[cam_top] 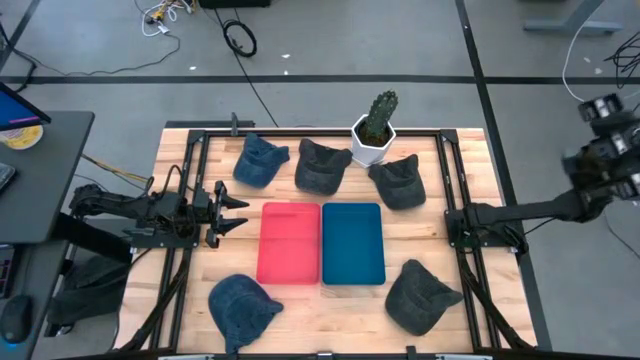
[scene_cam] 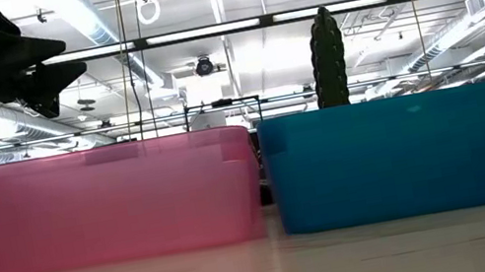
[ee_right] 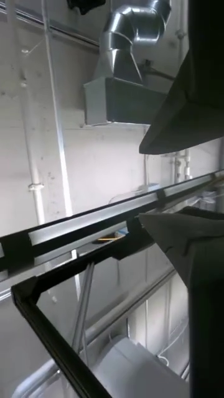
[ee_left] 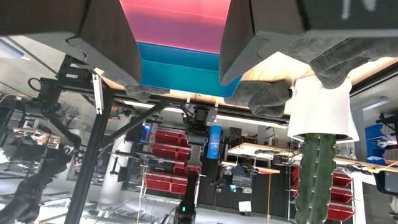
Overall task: Pick & Place hat
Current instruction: Put the bottom black cap into the blue bin
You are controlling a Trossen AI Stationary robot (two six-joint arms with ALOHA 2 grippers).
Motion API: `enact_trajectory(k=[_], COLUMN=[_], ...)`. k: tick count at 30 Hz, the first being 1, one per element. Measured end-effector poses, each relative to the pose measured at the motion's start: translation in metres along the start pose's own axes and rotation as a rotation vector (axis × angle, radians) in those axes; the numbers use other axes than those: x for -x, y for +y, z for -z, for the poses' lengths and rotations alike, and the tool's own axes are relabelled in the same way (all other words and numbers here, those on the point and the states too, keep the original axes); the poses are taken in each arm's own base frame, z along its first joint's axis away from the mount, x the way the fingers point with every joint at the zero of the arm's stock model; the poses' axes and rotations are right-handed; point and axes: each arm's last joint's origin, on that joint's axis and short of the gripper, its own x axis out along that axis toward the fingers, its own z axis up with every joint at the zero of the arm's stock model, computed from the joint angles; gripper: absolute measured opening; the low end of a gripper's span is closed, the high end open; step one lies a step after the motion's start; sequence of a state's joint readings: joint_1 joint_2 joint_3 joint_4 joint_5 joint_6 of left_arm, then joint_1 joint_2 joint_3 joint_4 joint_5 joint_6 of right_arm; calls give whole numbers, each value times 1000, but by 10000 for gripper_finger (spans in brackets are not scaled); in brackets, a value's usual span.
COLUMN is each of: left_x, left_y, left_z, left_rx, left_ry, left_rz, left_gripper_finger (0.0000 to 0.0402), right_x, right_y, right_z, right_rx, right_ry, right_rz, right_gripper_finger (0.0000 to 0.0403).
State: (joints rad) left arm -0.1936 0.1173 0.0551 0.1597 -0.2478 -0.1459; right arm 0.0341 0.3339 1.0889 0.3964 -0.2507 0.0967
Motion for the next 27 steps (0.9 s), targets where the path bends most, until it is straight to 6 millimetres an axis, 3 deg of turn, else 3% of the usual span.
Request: enact_trajectory(k=[8, 13, 21, 27], left_x=[0, 0, 0, 0], left_y=[0, 0, 0, 0], left_z=[0, 0, 0, 0], left_rx=[0, 0, 0, 0], left_ry=[0, 0, 0, 0], left_rz=[0, 0, 0, 0], left_gripper_finger=[220, 220, 220, 220], right_x=[-68, -99, -125, -131], right_y=[-16, -22, -22, -21], right_z=[-19, -38, -72, -67], right_rx=[-32, -50, -152, -323], right_ry=[158, 303, 391, 438], right_rz=[11, 23, 82, 148], right_gripper_finger=[168, 168, 168, 168])
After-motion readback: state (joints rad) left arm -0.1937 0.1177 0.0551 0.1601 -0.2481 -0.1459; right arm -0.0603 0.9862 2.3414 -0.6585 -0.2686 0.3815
